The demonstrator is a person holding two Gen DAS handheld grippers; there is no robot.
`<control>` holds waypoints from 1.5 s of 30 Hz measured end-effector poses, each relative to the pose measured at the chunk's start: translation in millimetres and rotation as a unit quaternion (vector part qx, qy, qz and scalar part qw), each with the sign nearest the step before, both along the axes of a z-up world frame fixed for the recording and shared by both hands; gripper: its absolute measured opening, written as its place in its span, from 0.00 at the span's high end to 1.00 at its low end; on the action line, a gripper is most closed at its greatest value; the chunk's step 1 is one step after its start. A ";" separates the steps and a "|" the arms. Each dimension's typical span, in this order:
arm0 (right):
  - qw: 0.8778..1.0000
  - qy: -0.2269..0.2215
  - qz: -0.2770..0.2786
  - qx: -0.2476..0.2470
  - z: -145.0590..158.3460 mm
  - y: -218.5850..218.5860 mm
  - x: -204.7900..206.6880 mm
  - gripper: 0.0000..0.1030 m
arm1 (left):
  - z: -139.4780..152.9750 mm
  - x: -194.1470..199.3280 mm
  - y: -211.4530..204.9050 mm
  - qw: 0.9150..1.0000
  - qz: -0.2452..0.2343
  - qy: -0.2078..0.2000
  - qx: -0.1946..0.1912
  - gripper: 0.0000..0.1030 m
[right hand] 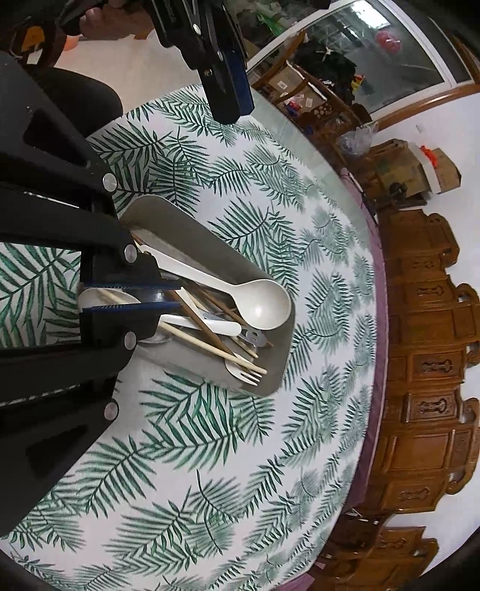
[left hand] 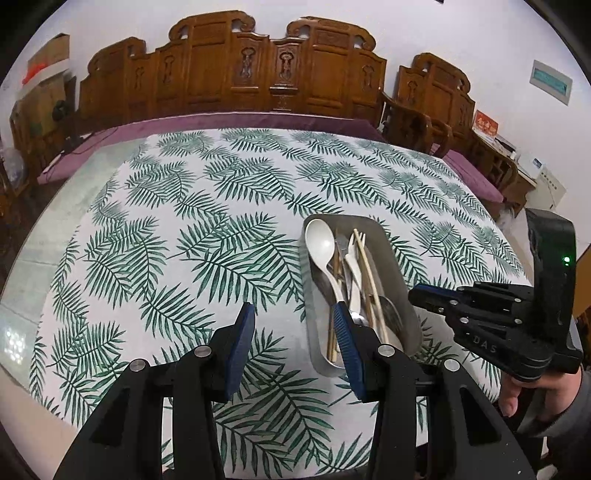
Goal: Organize utensils
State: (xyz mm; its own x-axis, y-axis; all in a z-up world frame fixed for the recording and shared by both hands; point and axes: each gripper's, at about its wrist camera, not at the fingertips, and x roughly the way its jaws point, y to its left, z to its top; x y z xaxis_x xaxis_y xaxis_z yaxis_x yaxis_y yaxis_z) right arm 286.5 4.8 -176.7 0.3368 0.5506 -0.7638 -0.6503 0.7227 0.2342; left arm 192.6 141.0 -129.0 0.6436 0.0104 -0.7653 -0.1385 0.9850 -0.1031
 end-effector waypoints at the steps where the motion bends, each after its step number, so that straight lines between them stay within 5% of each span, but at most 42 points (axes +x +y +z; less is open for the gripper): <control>1: 1.000 -0.004 0.000 0.001 2.9 -2.4 -2.3 0.91 | 2.1 -1.3 -2.3 1.000 -0.001 -0.002 0.001 0.59; 8: 0.999 -0.038 -0.008 0.012 28.5 -28.7 -24.4 0.91 | 20.4 -15.0 -19.9 1.000 -0.006 -0.025 0.007 0.55; 11: 0.998 -0.054 -0.016 0.020 40.3 -43.2 -35.6 0.91 | 29.8 -23.1 -30.5 0.999 -0.007 -0.041 0.015 0.35; 13: 0.997 -0.063 -0.024 0.026 48.7 -55.4 -43.7 0.91 | 34.9 -28.1 -36.9 0.999 -0.009 -0.048 0.017 0.31; 19: 0.994 -0.089 -0.049 0.041 69.2 -91.2 -66.4 0.57 | 51.2 -46.9 -59.5 0.997 -0.012 -0.072 0.024 0.09; 21: 0.992 -0.103 -0.064 0.043 76.3 -104.7 -75.9 0.31 | 54.8 -53.4 -66.6 0.997 -0.015 -0.077 0.024 0.08; 27: 0.984 -0.135 -0.108 0.045 90.3 -142.3 -100.8 0.04 | 61.8 -72.6 -87.5 0.995 -0.020 -0.090 0.035 0.08; 35: 0.972 -0.168 -0.160 0.032 109.0 -181.0 -127.1 0.03 | 78.1 -91.0 -113.5 0.992 -0.033 -0.111 0.046 0.08; 45: 0.954 -0.230 -0.184 0.061 171.0 -206.6 -155.3 0.03 | 130.9 -110.8 -139.2 0.984 -0.053 -0.166 0.045 0.08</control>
State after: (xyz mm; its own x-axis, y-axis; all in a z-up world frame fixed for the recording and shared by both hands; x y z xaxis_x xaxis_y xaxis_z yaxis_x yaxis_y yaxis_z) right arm 131.2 -201.9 -5.7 0.8082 0.4051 -0.4275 -0.4113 0.9078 0.0825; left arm 81.8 1.8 1.9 0.8586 -0.0123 -0.5124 -0.0079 0.9993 -0.0373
